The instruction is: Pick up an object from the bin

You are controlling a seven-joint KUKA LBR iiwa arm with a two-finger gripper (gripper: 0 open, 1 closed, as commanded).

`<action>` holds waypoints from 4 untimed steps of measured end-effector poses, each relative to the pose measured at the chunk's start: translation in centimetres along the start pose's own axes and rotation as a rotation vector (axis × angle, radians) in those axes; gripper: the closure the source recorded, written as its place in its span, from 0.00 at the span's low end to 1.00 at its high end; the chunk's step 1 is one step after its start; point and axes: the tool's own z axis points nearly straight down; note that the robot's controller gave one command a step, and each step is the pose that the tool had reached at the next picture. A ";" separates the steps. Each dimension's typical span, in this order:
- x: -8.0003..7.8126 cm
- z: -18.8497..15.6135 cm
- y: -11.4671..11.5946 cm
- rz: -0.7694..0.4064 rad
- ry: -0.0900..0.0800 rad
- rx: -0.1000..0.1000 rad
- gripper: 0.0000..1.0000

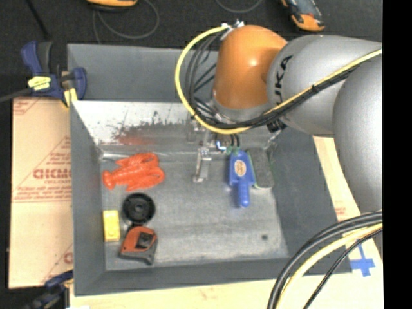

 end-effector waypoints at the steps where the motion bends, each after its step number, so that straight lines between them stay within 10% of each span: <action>1: -0.1 2.0 3.5 0.083 0.001 0.002 0.00; 2: 0.2 2.5 4.7 -0.140 0.003 0.002 0.00; 4: 5.1 7.9 7.7 -0.048 0.001 0.000 0.00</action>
Offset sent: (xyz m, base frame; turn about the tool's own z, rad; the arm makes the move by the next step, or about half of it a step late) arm -0.0046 0.0591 -0.0321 0.3983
